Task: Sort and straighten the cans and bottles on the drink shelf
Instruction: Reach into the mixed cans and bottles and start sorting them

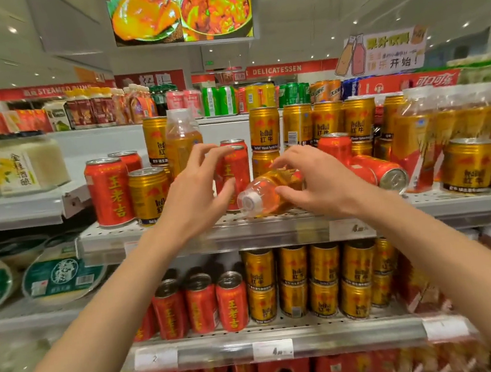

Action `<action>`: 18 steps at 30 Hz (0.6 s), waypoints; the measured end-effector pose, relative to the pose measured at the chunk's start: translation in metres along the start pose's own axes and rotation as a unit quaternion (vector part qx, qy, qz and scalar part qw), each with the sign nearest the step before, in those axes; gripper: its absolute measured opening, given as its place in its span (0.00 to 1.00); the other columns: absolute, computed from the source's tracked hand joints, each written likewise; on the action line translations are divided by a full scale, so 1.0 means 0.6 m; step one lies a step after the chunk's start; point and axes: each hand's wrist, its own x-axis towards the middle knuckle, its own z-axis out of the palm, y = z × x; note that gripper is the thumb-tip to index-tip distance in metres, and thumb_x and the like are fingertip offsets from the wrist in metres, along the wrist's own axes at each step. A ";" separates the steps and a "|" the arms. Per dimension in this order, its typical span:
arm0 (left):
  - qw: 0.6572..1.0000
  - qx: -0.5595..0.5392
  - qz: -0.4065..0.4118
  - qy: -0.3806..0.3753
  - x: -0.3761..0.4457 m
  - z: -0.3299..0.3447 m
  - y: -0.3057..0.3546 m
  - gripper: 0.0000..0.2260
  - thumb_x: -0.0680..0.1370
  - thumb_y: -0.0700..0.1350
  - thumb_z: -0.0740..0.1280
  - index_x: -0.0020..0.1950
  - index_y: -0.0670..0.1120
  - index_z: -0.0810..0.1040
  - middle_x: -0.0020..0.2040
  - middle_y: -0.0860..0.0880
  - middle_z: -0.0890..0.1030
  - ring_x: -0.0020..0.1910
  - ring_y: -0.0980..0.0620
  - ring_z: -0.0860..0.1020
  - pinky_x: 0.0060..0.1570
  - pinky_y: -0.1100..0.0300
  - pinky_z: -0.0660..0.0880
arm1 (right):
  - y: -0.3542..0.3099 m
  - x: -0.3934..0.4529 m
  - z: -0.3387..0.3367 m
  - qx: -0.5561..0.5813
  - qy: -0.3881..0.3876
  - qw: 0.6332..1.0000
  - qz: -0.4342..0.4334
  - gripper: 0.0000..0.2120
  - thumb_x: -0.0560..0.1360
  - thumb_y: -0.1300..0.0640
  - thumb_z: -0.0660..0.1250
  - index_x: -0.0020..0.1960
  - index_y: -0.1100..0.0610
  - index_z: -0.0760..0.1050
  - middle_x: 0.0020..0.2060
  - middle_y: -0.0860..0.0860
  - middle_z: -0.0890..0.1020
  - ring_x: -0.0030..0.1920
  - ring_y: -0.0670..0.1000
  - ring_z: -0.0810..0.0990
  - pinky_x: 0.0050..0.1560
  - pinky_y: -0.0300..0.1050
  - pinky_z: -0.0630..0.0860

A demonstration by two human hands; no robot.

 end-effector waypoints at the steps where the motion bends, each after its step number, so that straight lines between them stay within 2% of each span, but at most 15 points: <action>1: 1.000 0.011 0.011 -0.007 0.006 0.000 -0.004 0.23 0.79 0.49 0.68 0.73 0.51 0.68 0.68 0.51 0.69 0.48 0.53 0.79 0.48 0.53 0.82 | 0.003 0.011 -0.002 -0.009 -0.029 0.999 -0.011 0.22 0.76 0.48 0.70 0.68 0.53 0.74 0.63 0.49 0.78 0.65 0.49 0.73 0.67 0.50 0.74; 6: 0.998 0.030 0.031 -0.041 0.023 0.000 -0.017 0.24 0.79 0.46 0.68 0.74 0.53 0.67 0.69 0.54 0.69 0.49 0.56 0.76 0.51 0.56 0.80 | 0.011 0.038 -0.001 -0.074 -0.151 0.984 -0.060 0.35 0.71 0.46 0.73 0.74 0.51 0.65 0.68 0.49 0.73 0.67 0.50 0.70 0.69 0.51 0.70; 11: 0.999 0.006 0.029 -0.043 0.030 -0.001 -0.020 0.23 0.78 0.44 0.69 0.72 0.53 0.68 0.65 0.55 0.71 0.47 0.56 0.76 0.51 0.55 0.80 | 0.010 0.041 0.019 -0.173 -0.131 0.970 -0.105 0.38 0.72 0.51 0.72 0.78 0.48 0.59 0.68 0.51 0.70 0.66 0.53 0.68 0.65 0.52 0.73; 13: 0.998 -0.004 0.032 -0.048 0.030 -0.003 -0.022 0.23 0.78 0.43 0.70 0.72 0.54 0.68 0.64 0.55 0.70 0.48 0.56 0.76 0.51 0.54 0.81 | 0.011 0.044 0.018 -0.188 -0.129 0.967 -0.116 0.37 0.73 0.52 0.72 0.77 0.47 0.59 0.67 0.51 0.69 0.66 0.53 0.68 0.63 0.52 0.74; 18: 0.998 -0.036 0.027 -0.051 0.031 -0.003 -0.026 0.24 0.78 0.41 0.69 0.72 0.54 0.69 0.63 0.57 0.70 0.49 0.56 0.76 0.52 0.55 0.81 | 0.033 0.042 0.011 -0.094 -0.110 0.983 -0.114 0.32 0.72 0.51 0.74 0.73 0.47 0.66 0.63 0.48 0.72 0.63 0.50 0.70 0.61 0.49 0.74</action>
